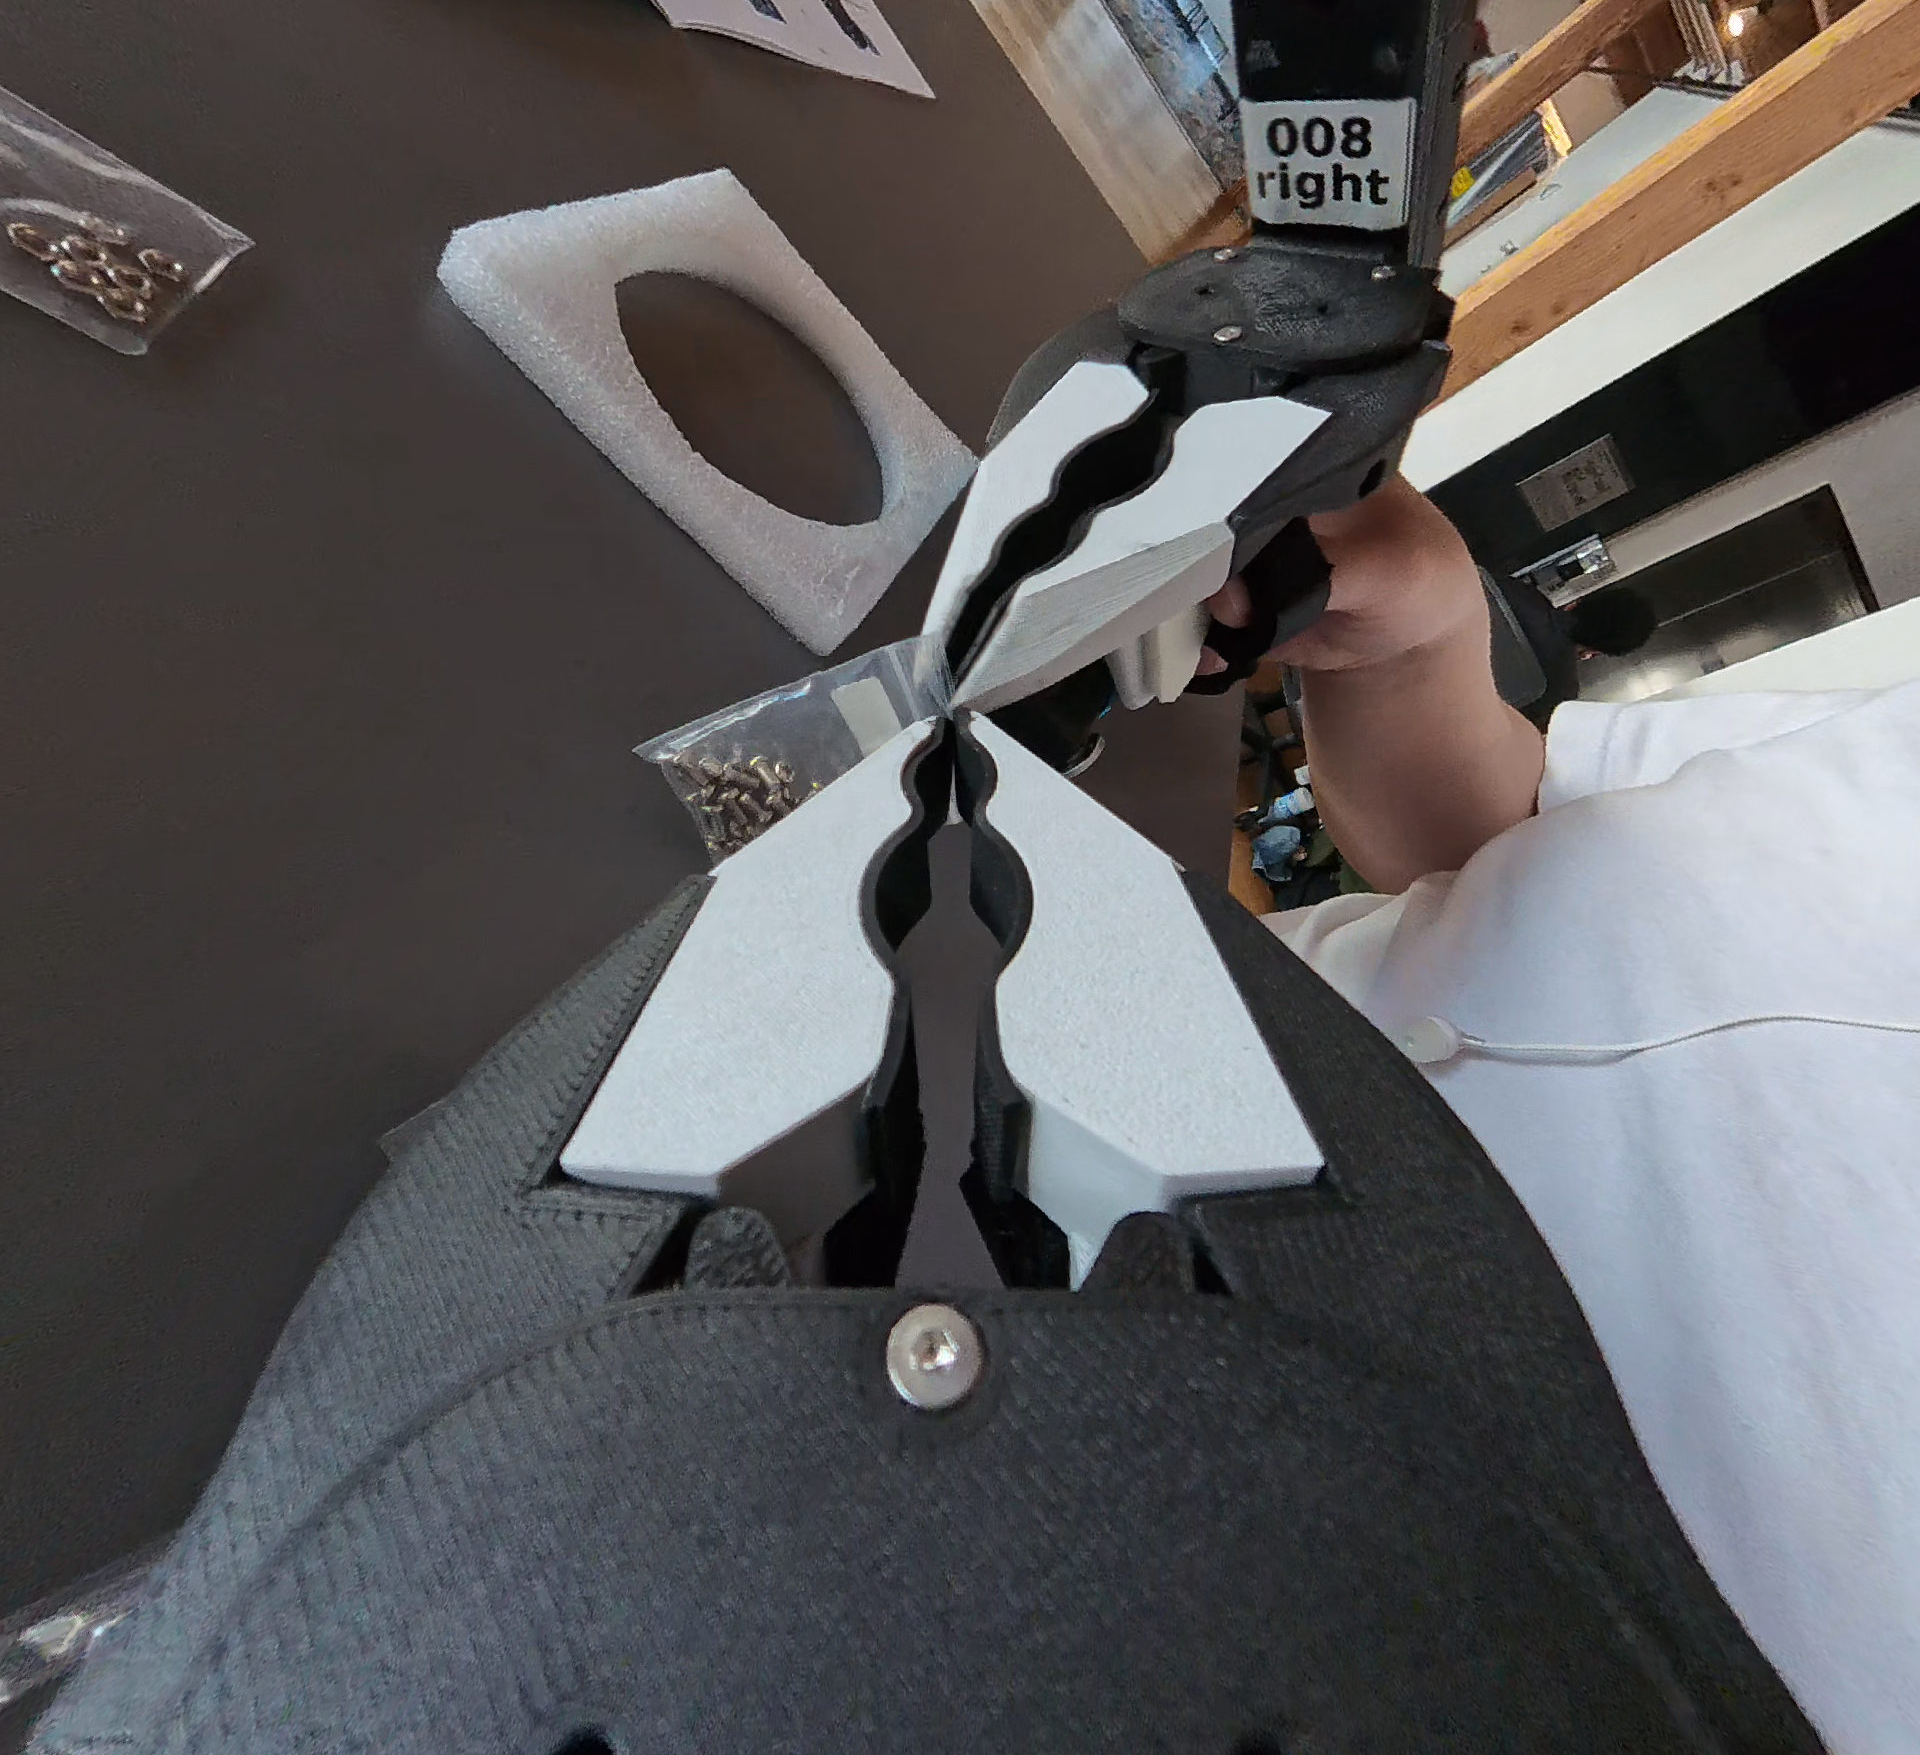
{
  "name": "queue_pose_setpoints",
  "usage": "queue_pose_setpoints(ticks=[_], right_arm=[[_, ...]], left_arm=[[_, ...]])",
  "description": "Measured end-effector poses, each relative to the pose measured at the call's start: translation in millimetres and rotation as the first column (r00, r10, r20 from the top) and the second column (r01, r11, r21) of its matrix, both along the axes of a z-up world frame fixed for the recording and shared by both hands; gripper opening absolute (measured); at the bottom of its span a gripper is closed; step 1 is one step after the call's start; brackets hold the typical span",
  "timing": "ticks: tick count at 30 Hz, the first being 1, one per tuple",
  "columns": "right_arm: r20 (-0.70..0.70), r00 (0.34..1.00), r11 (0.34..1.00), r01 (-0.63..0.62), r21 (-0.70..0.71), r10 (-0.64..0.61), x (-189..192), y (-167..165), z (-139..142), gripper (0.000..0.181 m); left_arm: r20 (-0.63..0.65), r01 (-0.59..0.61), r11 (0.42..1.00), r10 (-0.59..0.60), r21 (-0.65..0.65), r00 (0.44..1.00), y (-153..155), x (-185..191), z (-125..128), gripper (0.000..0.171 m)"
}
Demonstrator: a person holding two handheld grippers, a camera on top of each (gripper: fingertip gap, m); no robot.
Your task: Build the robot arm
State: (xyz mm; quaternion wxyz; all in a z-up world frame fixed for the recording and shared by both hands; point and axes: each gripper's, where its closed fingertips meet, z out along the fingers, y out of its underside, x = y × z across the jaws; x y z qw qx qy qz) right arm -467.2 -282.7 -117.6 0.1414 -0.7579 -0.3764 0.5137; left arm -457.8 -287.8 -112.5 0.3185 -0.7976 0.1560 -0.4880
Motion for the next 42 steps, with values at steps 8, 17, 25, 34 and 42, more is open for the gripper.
queue_pose_setpoints(ticks=[8, 17, 25, 34, 42], right_arm=[[0.034, 0.998, 0.998, -0.059, 0.031, 0.058, 4.7, -0.6, -5.8, 0.0], [0.015, 0.999, 0.998, -0.039, 0.039, 0.038, 0.1, 1.4, -0.5, 0.0], [0.001, 0.999, 0.998, -0.048, 0.031, 0.048, -3.6, -1.2, 2.9, 0.0], [-0.007, 0.999, 0.999, -0.042, 0.01, 0.042, -4.1, -0.5, 2.3, 0.0], [-0.012, 1.0, 0.999, 0.017, -0.049, -0.017, -5.2, 4.8, 0.9, 0.007]], left_arm=[[-0.054, -0.014, 1.0, 0.016, 0.026, 0.998, -1.7, -1.4, -5.1, 0.0], [-0.009, -0.058, 0.998, 0.059, 0.006, 0.998, 1.8, -1.7, -4.3, 0.008], [-0.138, -0.085, 0.994, 0.093, 0.062, 0.986, 1.5, -3.5, -8.5, 0.013], [0.004, -0.076, 0.997, 0.076, -0.001, 0.997, -0.6, -1.8, -5.6, 0.0], [-0.086, -0.118, 0.99, 0.125, 0.075, 0.988, 4.1, -1.6, -4.6, 0.0]])
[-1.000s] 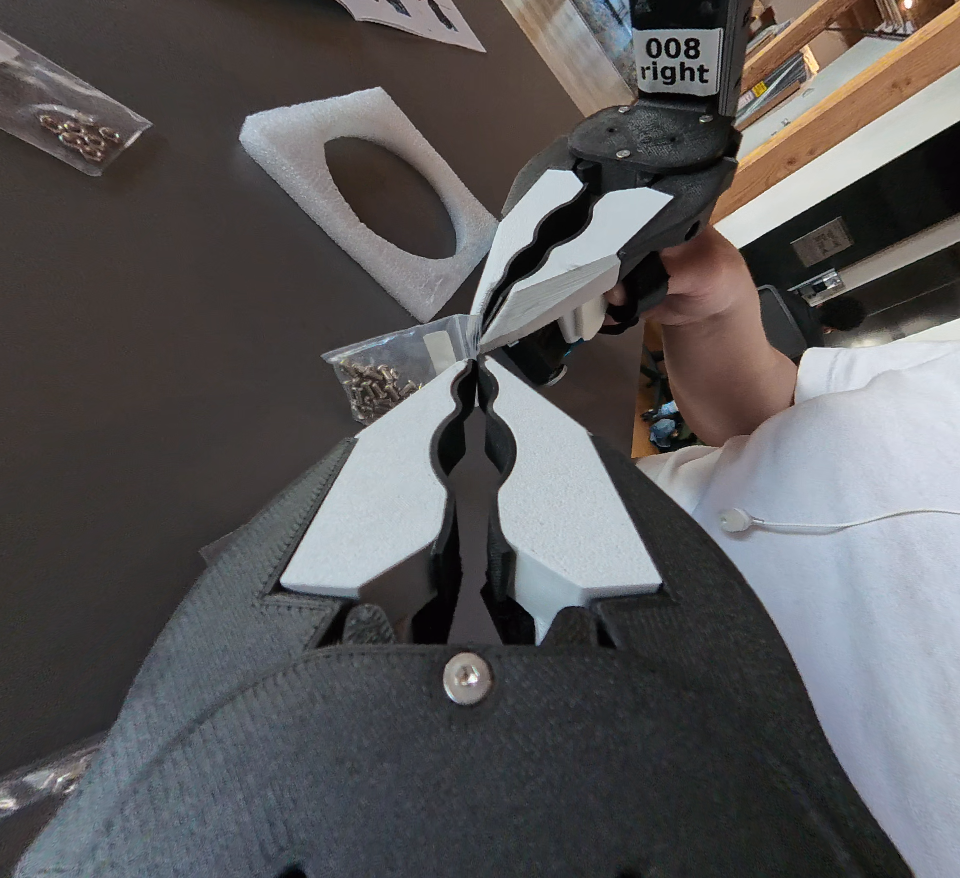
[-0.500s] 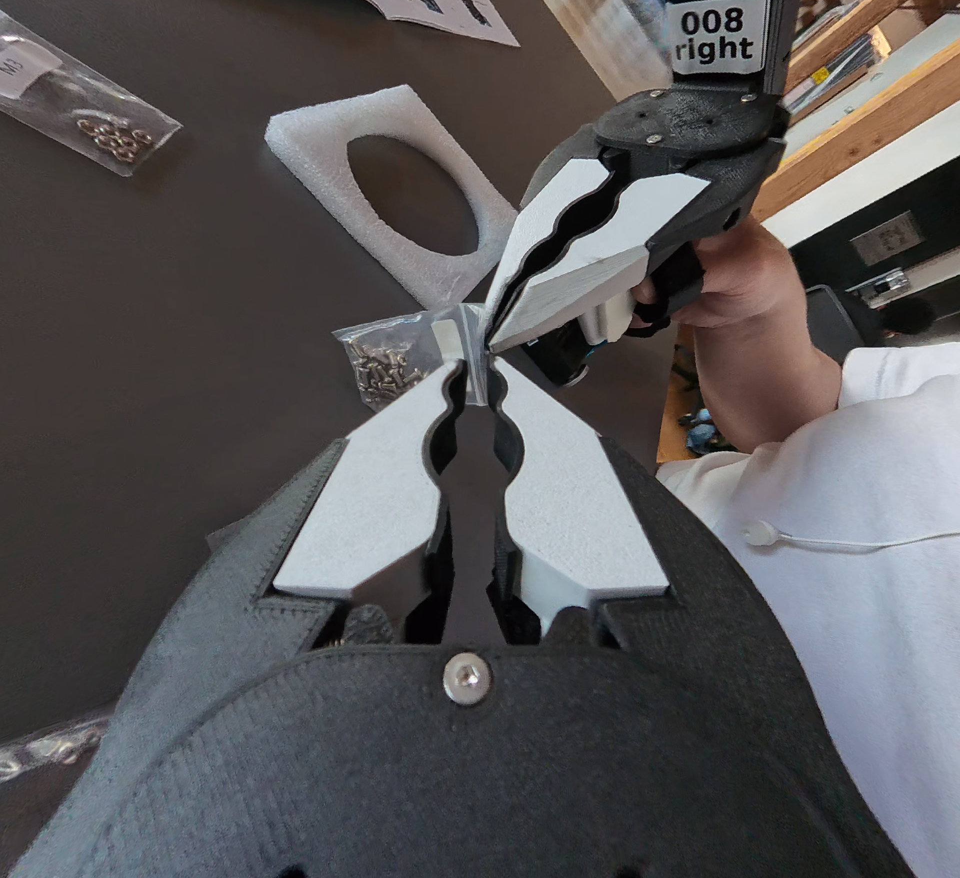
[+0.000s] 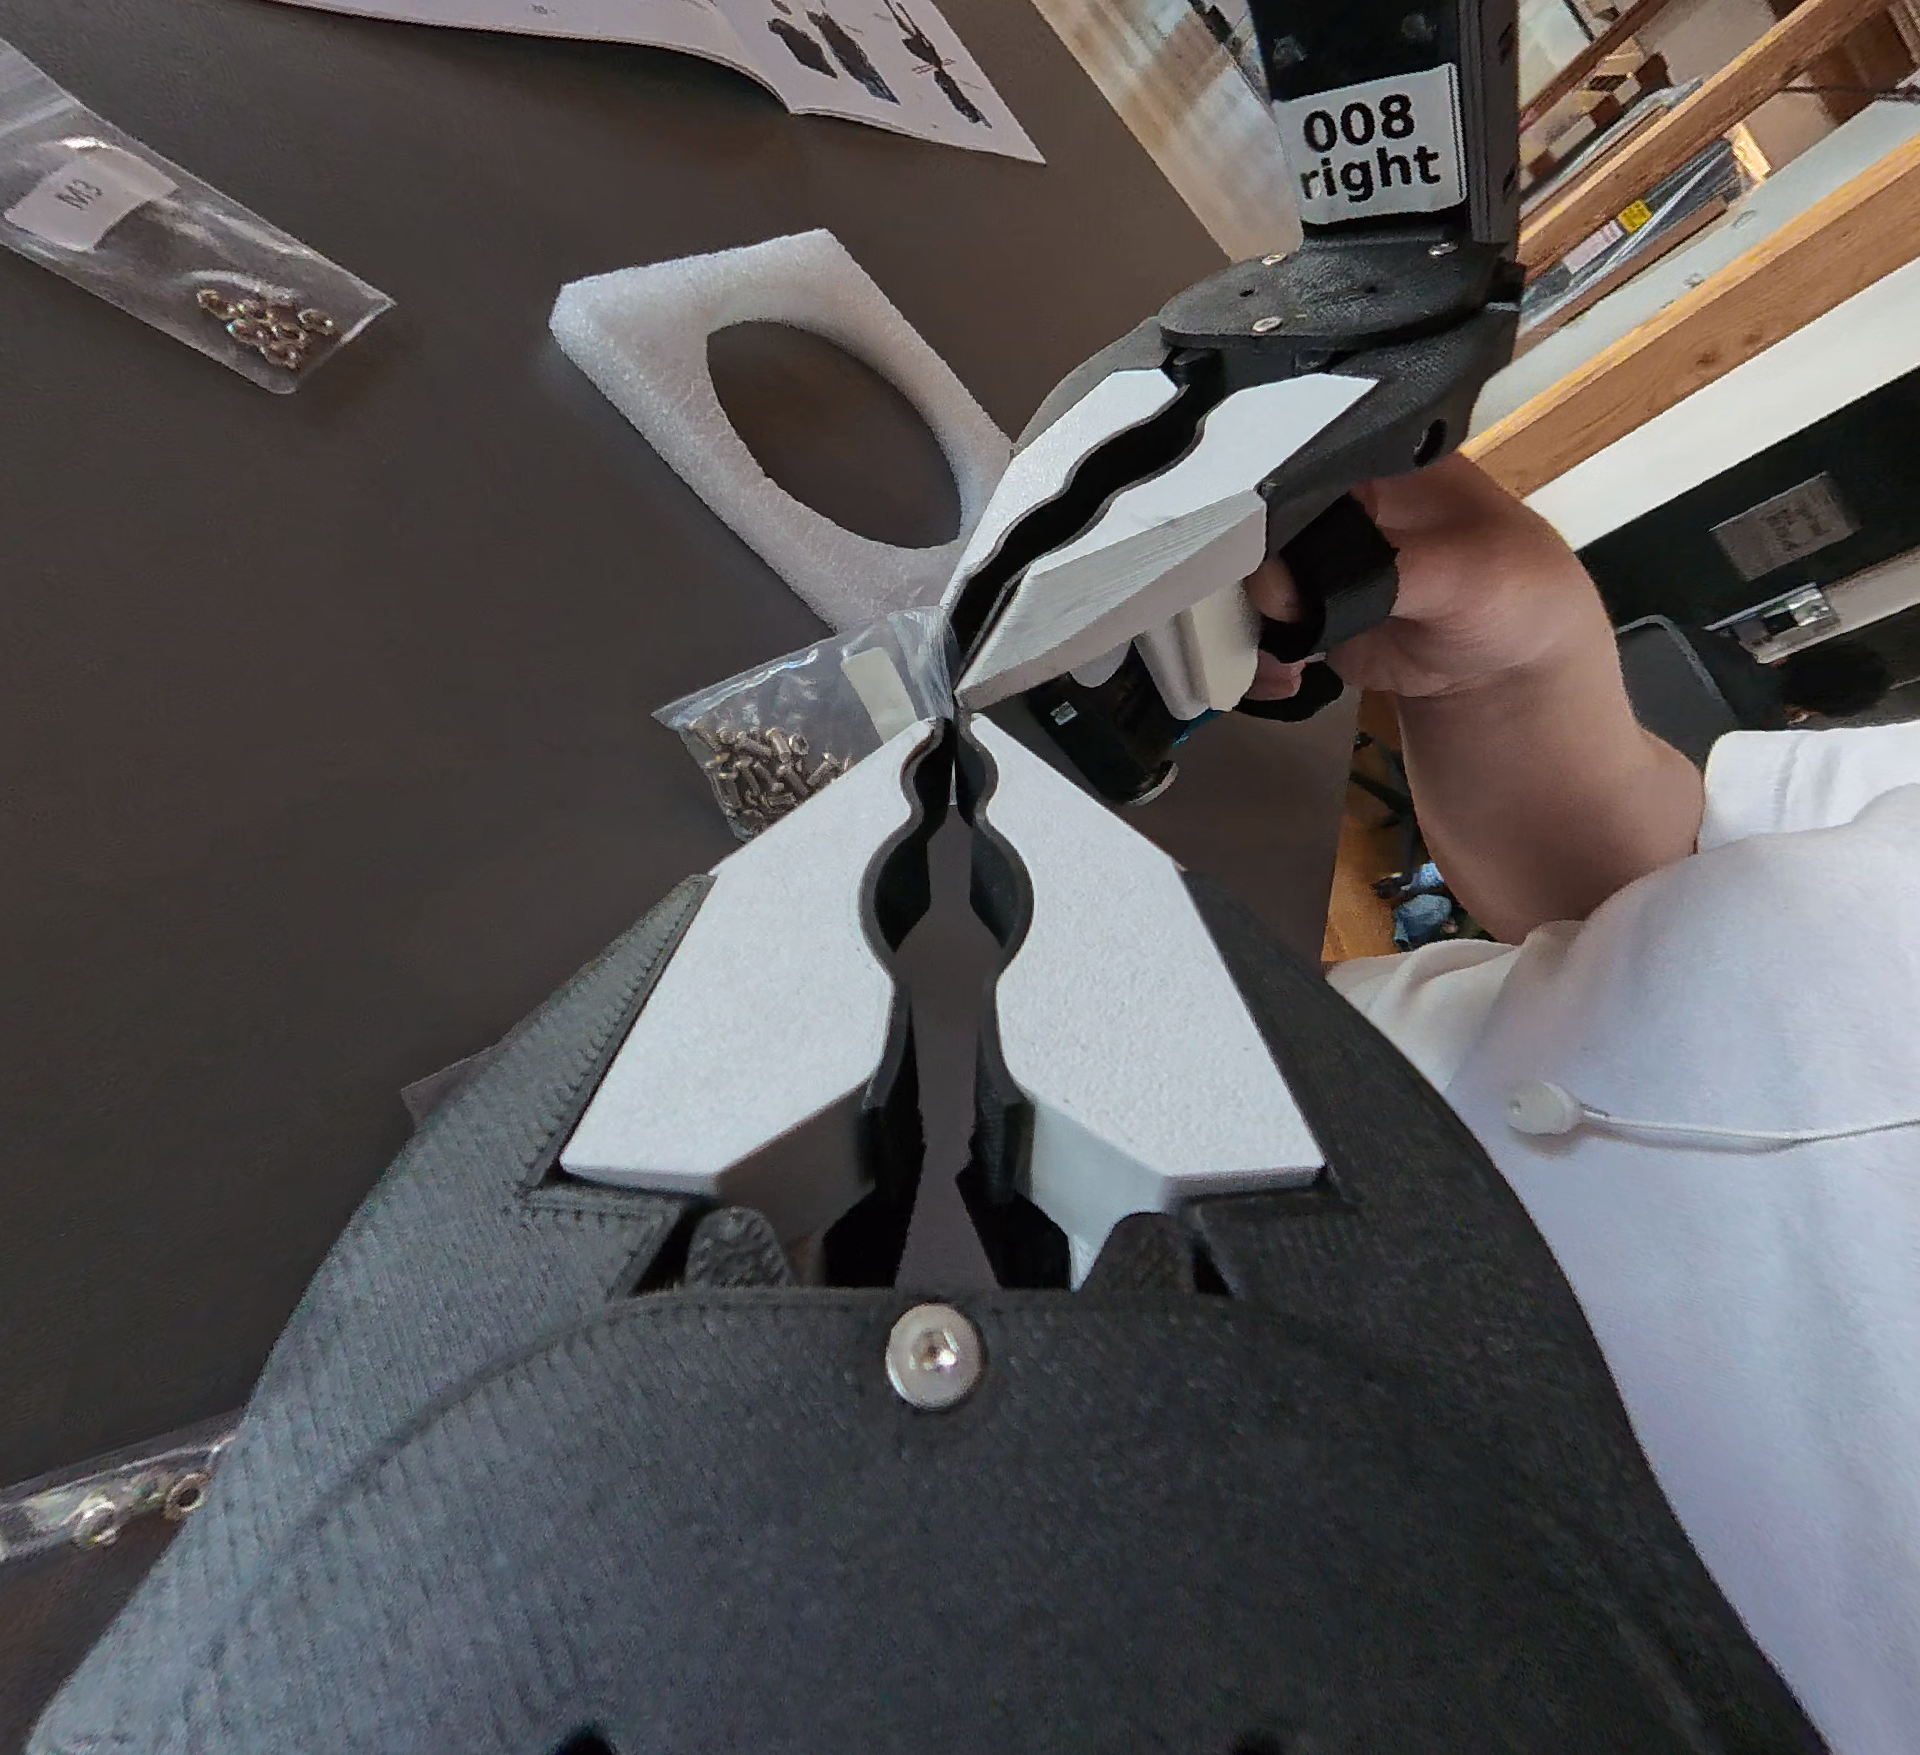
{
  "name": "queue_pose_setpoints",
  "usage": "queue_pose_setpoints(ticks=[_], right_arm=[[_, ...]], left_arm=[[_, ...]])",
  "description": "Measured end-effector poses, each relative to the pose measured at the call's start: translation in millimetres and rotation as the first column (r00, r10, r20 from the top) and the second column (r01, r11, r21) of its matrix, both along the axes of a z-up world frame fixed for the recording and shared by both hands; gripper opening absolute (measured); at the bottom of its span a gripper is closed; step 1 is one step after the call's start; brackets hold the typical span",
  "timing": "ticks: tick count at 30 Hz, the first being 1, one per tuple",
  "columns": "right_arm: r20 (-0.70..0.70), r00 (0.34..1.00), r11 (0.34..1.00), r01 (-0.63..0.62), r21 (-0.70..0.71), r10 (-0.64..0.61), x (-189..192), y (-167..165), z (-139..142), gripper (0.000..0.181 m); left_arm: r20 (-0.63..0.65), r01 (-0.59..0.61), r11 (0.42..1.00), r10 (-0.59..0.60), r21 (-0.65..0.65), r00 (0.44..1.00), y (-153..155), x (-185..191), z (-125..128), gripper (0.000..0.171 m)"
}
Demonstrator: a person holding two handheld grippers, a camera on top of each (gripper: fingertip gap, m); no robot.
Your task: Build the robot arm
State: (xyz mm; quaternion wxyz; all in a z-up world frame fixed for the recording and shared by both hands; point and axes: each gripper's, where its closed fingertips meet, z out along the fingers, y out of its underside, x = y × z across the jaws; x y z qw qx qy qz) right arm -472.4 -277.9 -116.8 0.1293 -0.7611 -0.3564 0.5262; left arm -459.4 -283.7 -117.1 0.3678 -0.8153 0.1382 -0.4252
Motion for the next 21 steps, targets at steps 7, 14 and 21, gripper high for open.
queue_pose_setpoints(ticks=[7, 14, 21], right_arm=[[-0.026, 0.997, 0.997, -0.068, 0.02, 0.069, 2.5, -5.8, 6.1, 0.0], [0.0, 0.998, 0.992, -0.059, 0.11, 0.059, -1.3, 1.3, 10.4, 0.0], [0.048, 0.998, 0.99, -0.037, 0.133, 0.031, -2.8, 4.8, 9.0, 0.0]], left_arm=[[0.035, 0.048, 0.999, -0.047, -0.006, 0.998, -4.7, 3.7, 4.3, 0.0], [0.084, -0.036, 0.999, 0.035, 0.002, 0.996, 2.0, -4.2, 11.4, 0.0], [0.051, -0.146, 0.989, 0.146, -0.016, 0.988, 7.9, -13.4, 8.1, 0.0]])
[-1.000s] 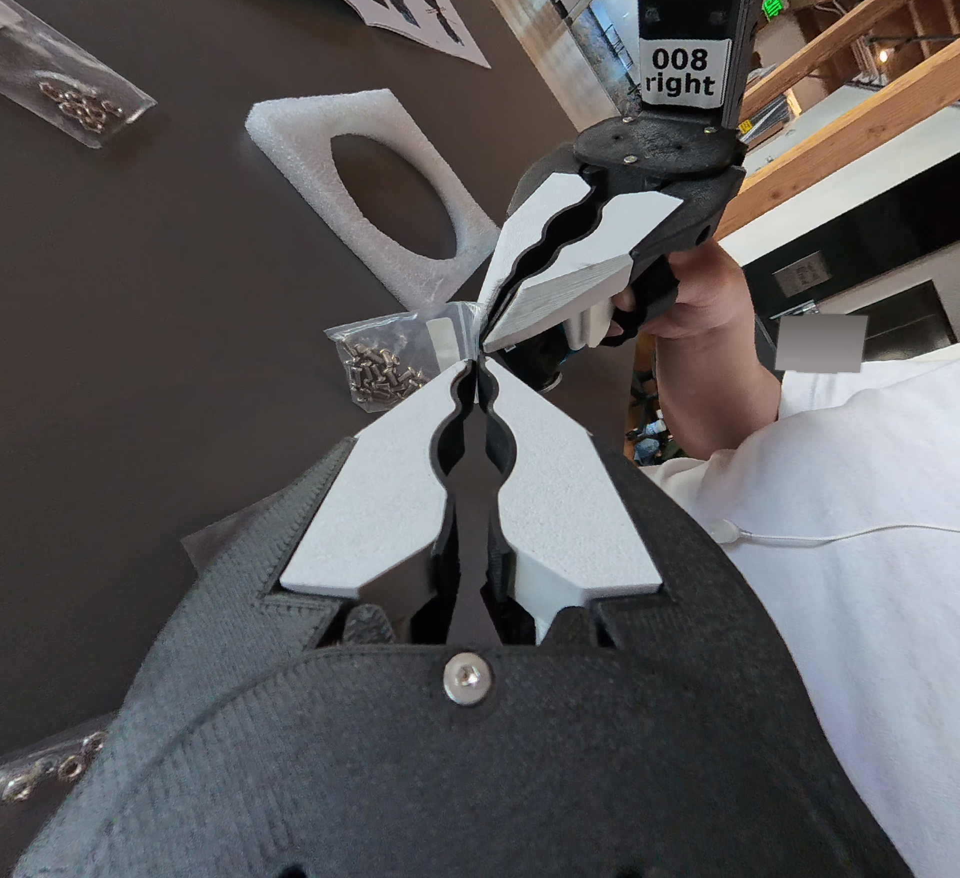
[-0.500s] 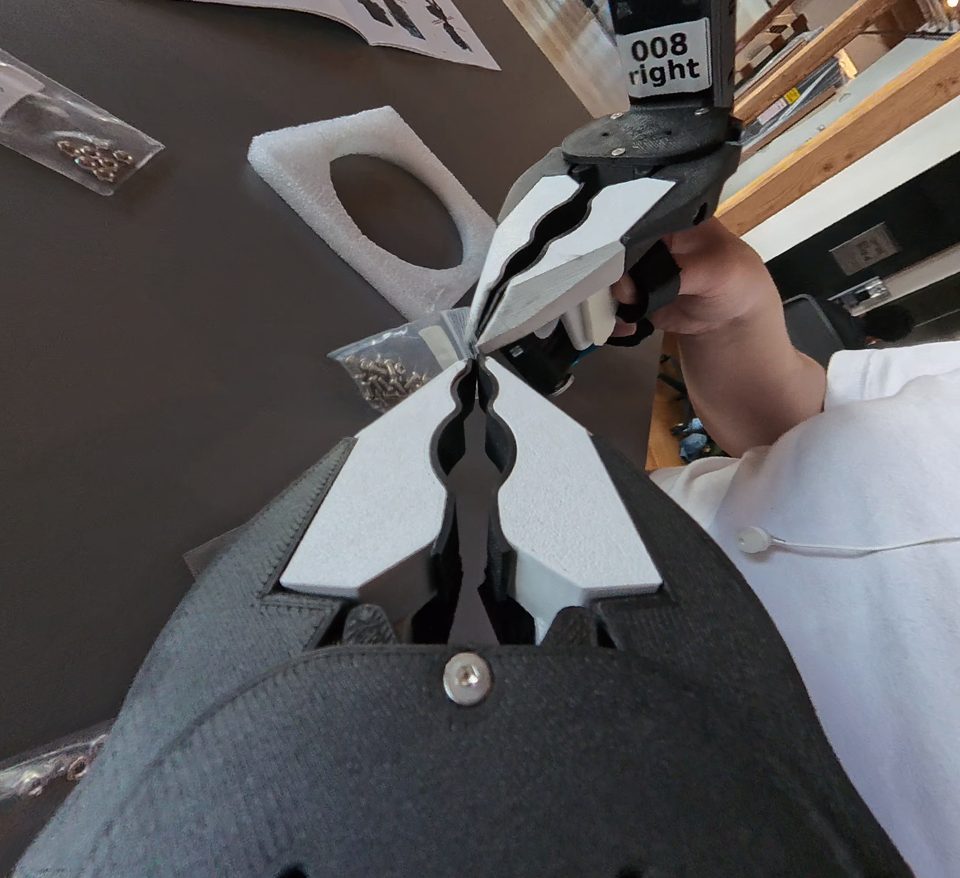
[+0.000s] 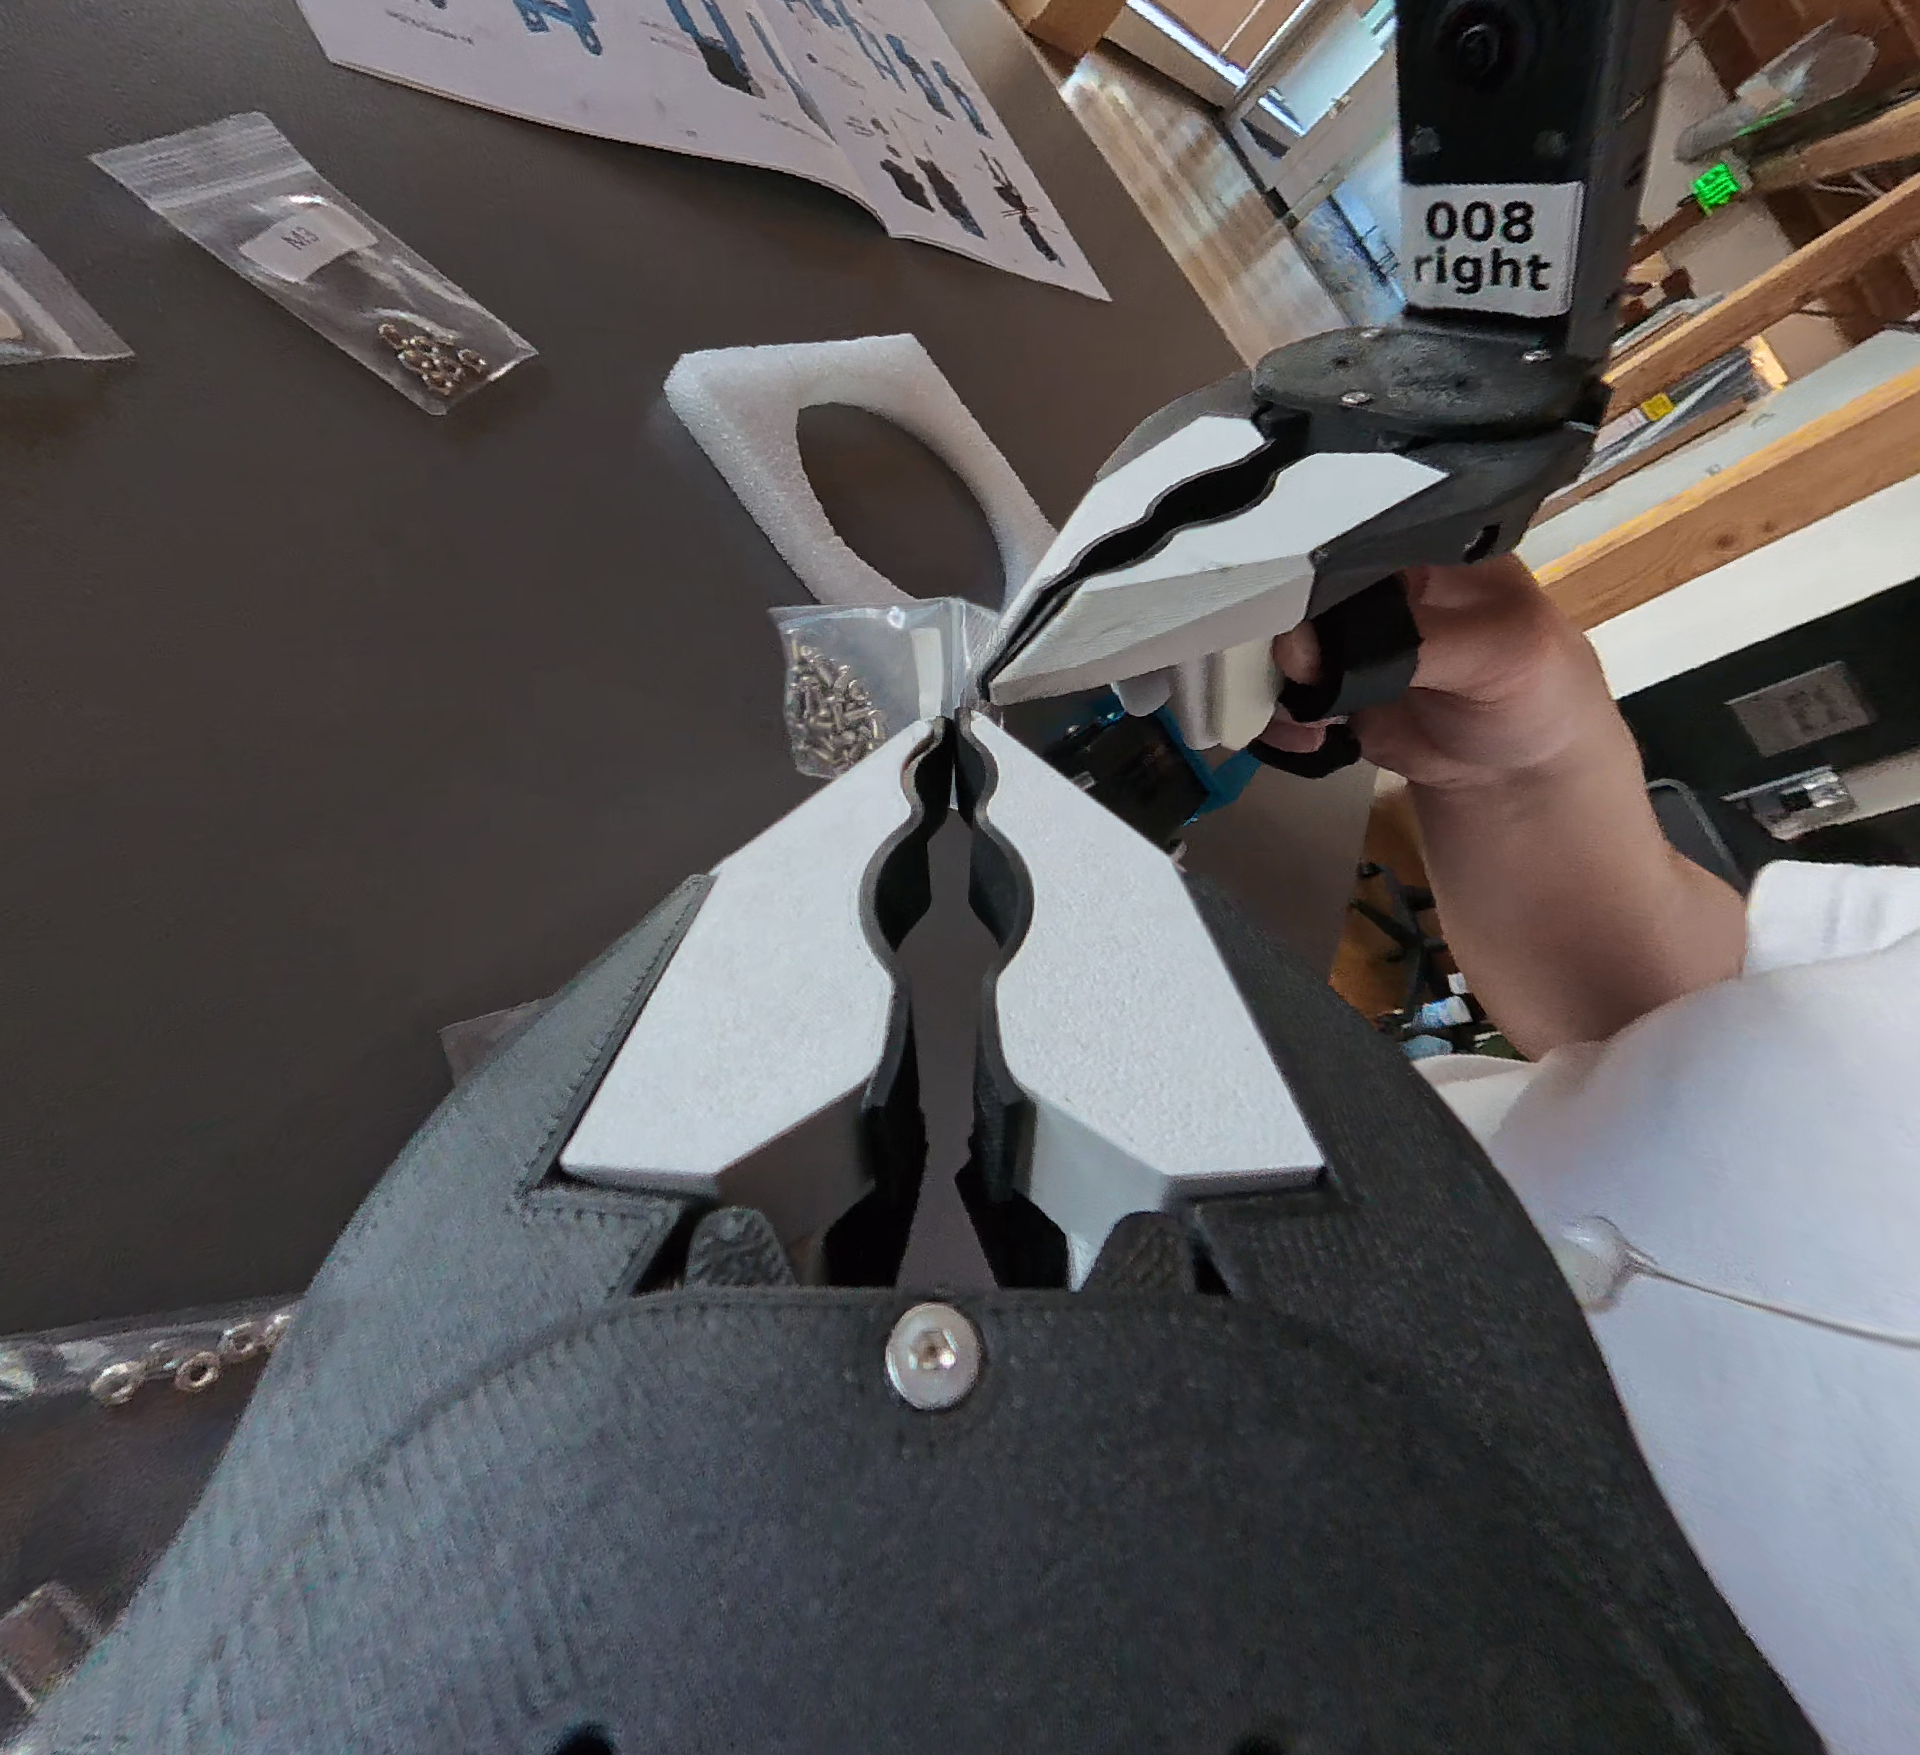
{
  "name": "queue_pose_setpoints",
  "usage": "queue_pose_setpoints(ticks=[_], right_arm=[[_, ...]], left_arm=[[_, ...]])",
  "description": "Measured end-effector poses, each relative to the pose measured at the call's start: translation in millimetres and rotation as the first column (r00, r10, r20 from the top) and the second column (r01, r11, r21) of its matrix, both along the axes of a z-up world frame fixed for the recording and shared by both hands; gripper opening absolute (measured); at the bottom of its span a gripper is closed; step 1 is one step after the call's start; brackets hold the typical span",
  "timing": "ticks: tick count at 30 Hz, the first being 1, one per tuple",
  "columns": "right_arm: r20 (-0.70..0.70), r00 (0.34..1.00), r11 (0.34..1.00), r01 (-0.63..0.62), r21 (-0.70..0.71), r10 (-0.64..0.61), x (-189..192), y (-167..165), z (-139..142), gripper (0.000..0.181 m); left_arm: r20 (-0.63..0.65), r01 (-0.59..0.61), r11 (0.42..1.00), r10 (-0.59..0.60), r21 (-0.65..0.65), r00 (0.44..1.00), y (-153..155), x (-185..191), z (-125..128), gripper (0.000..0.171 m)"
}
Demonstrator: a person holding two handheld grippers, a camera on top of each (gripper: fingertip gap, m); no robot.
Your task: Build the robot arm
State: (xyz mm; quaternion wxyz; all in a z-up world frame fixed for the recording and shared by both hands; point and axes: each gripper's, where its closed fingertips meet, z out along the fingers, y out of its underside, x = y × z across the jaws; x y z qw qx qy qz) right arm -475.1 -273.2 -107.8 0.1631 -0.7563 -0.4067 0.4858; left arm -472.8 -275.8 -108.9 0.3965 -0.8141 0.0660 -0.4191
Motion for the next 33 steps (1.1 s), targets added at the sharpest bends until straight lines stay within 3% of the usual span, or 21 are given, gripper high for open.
queue_pose_setpoints(ticks=[4, 8, 12, 17, 23, 29, 33], right_arm=[[0.002, 1.0, 1.0, 0.021, -0.006, -0.021, 0.7, 2.1, 0.7, 0.0], [-0.105, 0.994, 0.999, 0.001, -0.045, -0.006, -2.1, -0.1, 14.5, 0.002], [-0.125, 0.992, 0.999, -0.031, -0.038, 0.026, -2.6, -2.8, 18.2, 0.003], [-0.164, 0.982, 0.996, -0.09, -0.001, 0.089, -1.8, -6.4, 27.0, 0.0], [-0.06, 0.998, 0.999, -0.021, 0.047, 0.024, 0.8, 8.1, 16.1, 0.0], [-0.012, 0.999, 0.997, 0.049, 0.057, -0.049, 0.2, 18.6, 8.2, 0.0], [-0.098, 0.994, 0.999, 0.043, 0.014, -0.041, 2.2, 18.2, 18.8, 0.0]], left_arm=[[-0.014, -0.016, 1.0, 0.016, 0.012, 1.0, 0.6, 4.0, 3.5, 0.0], [-0.003, 0.0, 0.999, 0.0, 0.055, 1.0, -0.5, 9.4, 12.4, 0.0], [-0.032, 0.026, 0.996, -0.023, 0.082, 0.999, -3.7, 10.2, 16.0, 0.0], [0.028, 0.058, 0.994, -0.061, 0.097, 0.998, -6.9, 11.4, 24.8, 0.0], [-0.017, 0.019, 0.998, -0.018, 0.065, 1.0, 3.1, 5.1, 20.7, 0.0], [-0.157, -0.018, 0.998, 0.028, 0.063, 0.987, 14.0, 5.8, 15.8, 0.0], [-0.131, -0.011, 0.997, 0.02, 0.071, 0.991, 14.9, 11.6, 20.2, 0.0]])
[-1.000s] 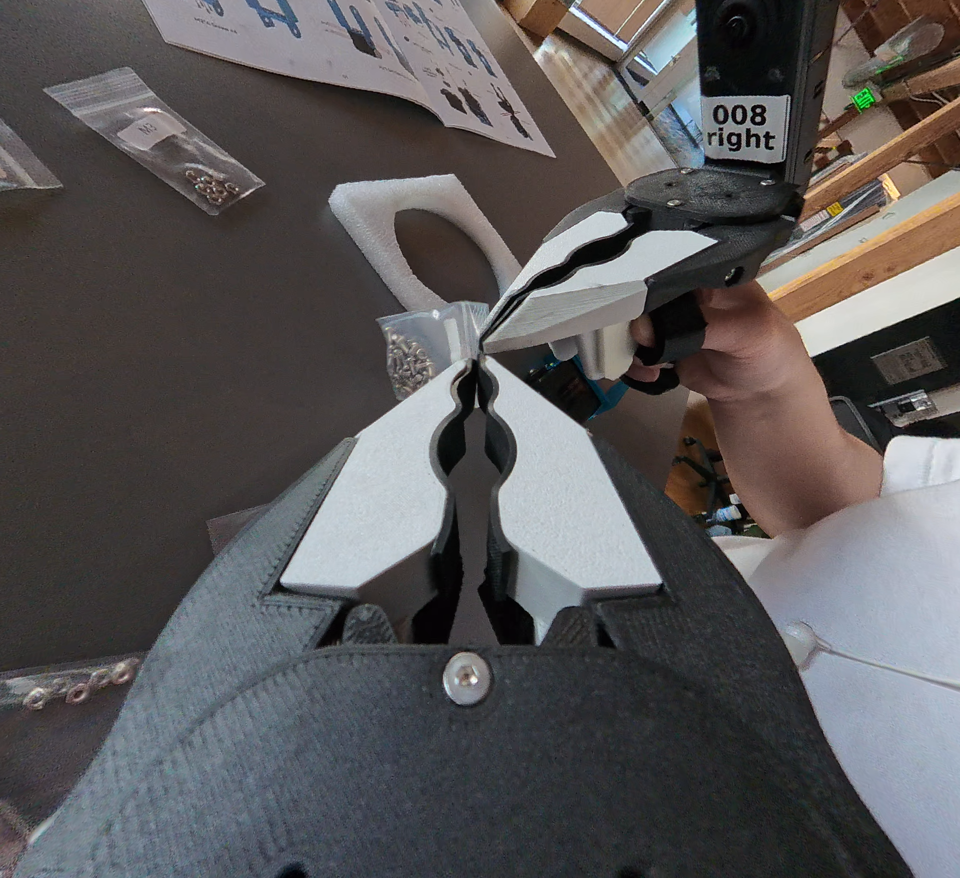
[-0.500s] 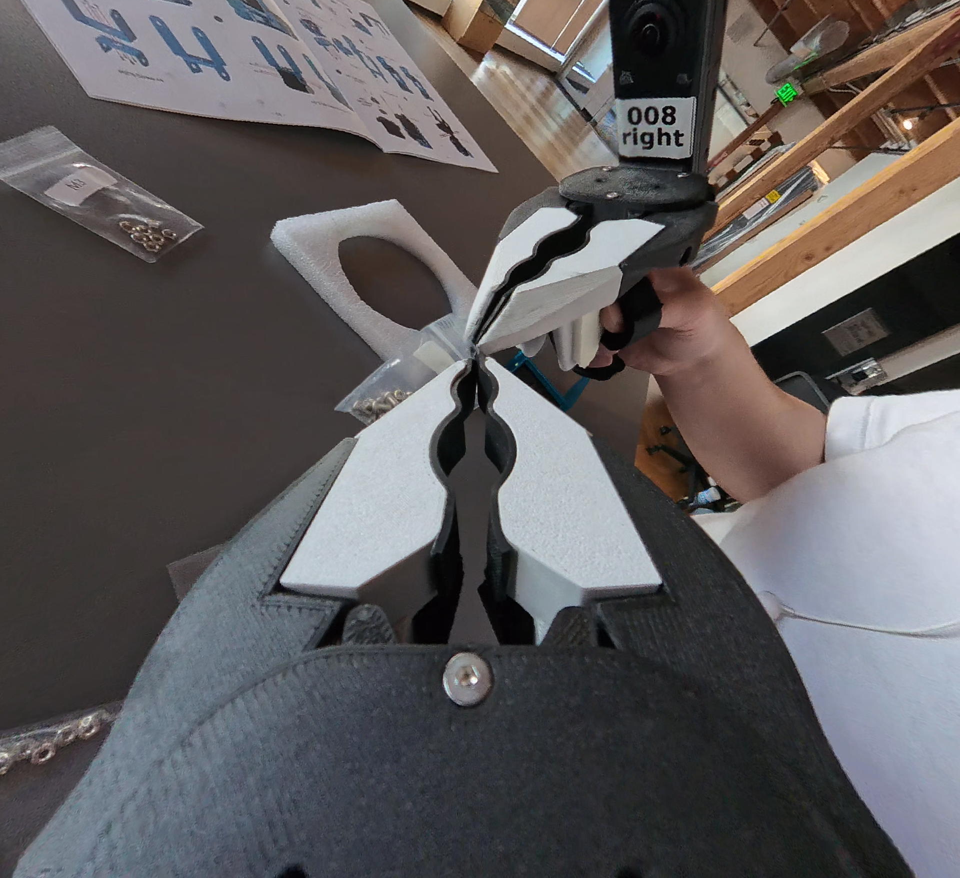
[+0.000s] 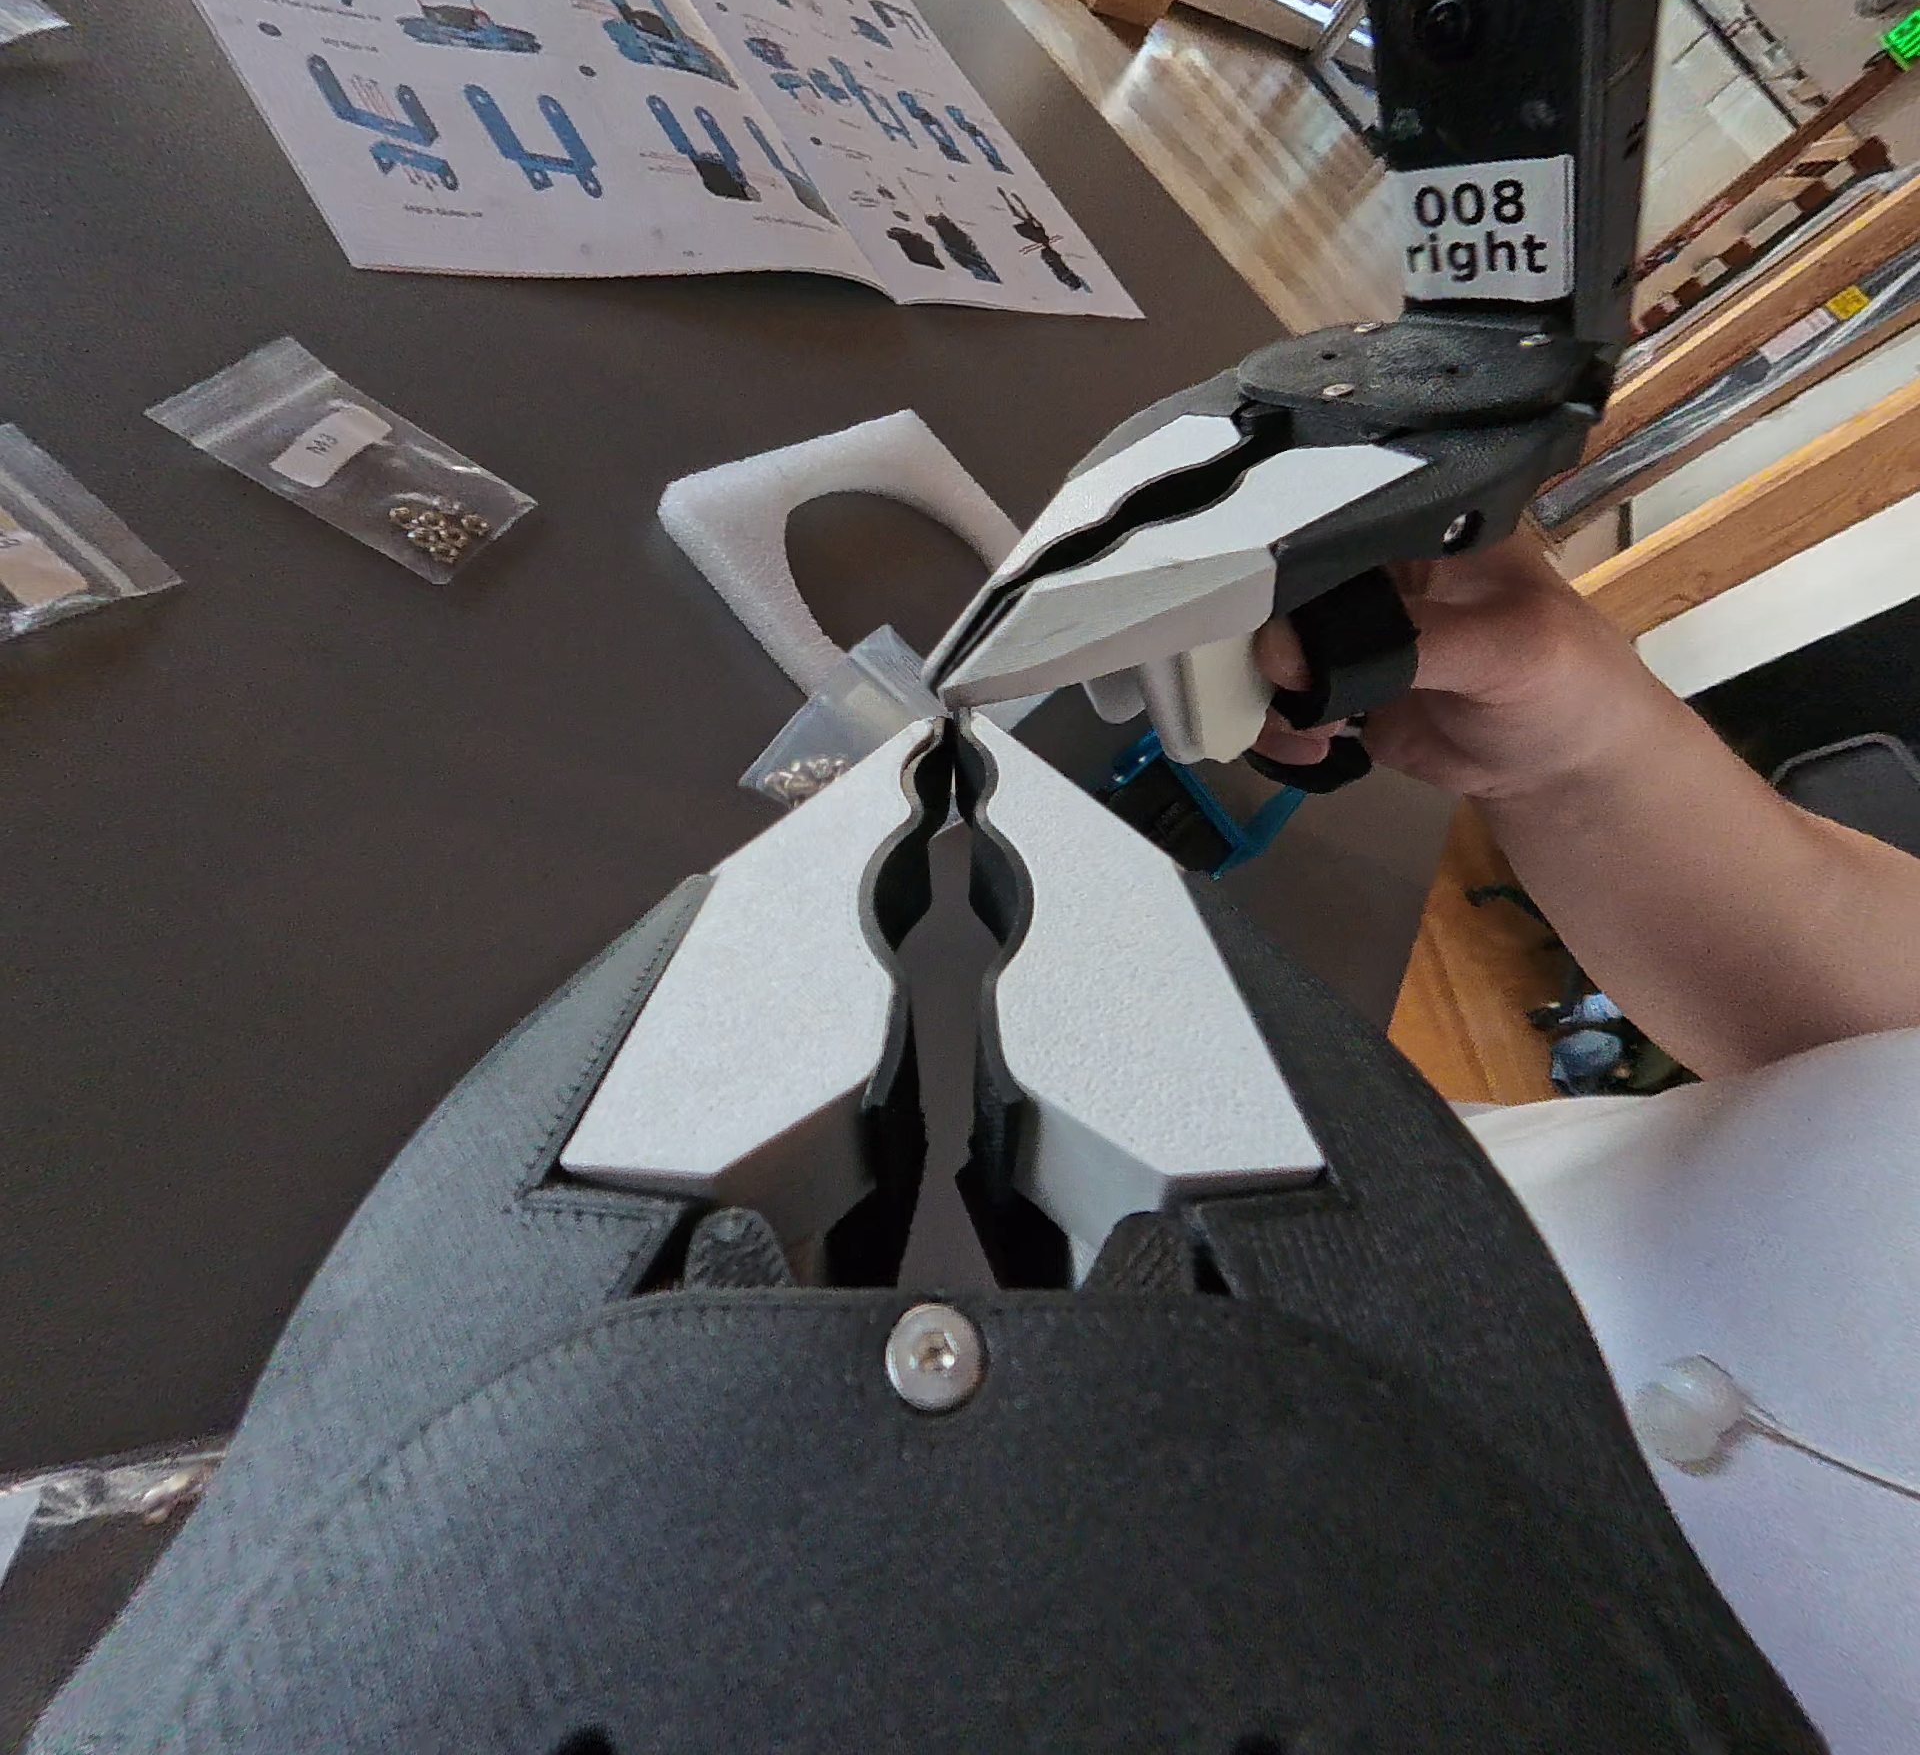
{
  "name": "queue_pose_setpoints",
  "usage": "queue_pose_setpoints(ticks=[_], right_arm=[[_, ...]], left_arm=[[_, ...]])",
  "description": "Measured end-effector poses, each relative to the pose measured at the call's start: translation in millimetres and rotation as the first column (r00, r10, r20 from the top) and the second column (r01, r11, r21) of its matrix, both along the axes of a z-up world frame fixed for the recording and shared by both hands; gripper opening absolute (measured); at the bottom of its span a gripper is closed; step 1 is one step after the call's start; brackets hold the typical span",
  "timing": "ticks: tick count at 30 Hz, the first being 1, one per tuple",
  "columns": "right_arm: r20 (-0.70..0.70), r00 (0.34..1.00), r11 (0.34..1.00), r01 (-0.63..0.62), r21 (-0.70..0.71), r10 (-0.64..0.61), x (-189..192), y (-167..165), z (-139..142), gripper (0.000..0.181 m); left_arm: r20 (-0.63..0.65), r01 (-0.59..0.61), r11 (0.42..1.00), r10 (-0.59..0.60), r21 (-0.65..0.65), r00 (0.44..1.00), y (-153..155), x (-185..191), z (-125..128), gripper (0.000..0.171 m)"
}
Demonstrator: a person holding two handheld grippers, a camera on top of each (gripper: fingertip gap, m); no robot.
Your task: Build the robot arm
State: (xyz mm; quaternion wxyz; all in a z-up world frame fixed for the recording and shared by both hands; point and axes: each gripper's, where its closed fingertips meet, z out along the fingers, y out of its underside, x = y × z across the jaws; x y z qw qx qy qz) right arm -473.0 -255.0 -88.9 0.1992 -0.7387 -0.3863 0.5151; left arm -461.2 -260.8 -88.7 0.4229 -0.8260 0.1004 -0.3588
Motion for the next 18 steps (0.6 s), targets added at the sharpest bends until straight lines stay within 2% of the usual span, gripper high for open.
queue_pose_setpoints(ticks=[5, 9, 13, 18], right_arm=[[-0.077, 0.997, 0.997, -0.023, -0.072, 0.017, 3.9, 0.2, 5.7, 0.002], [-0.039, 0.998, 0.997, -0.043, -0.07, 0.04, 5.9, -0.5, 1.4, 0.0], [0.074, 0.997, 1.0, 0.005, 0.029, -0.007, 3.0, 11.4, -8.2, 0.0], [0.105, 0.992, 0.995, 0.067, 0.076, -0.075, -6.0, 29.4, -9.0, 0.0]], left_arm=[[0.074, 0.031, 0.999, -0.032, 0.022, 0.997, 0.0, 5.8, 7.0, 0.0], [0.09, 0.056, 0.998, -0.056, 0.002, 0.994, -0.2, 7.8, 3.9, 0.0], [0.032, 0.024, 0.999, -0.023, -0.023, 0.999, 9.2, 1.7, -2.0, 0.0], [-0.051, -0.043, 0.999, 0.041, -0.032, 0.998, 27.8, -12.2, -4.9, 0.0]])
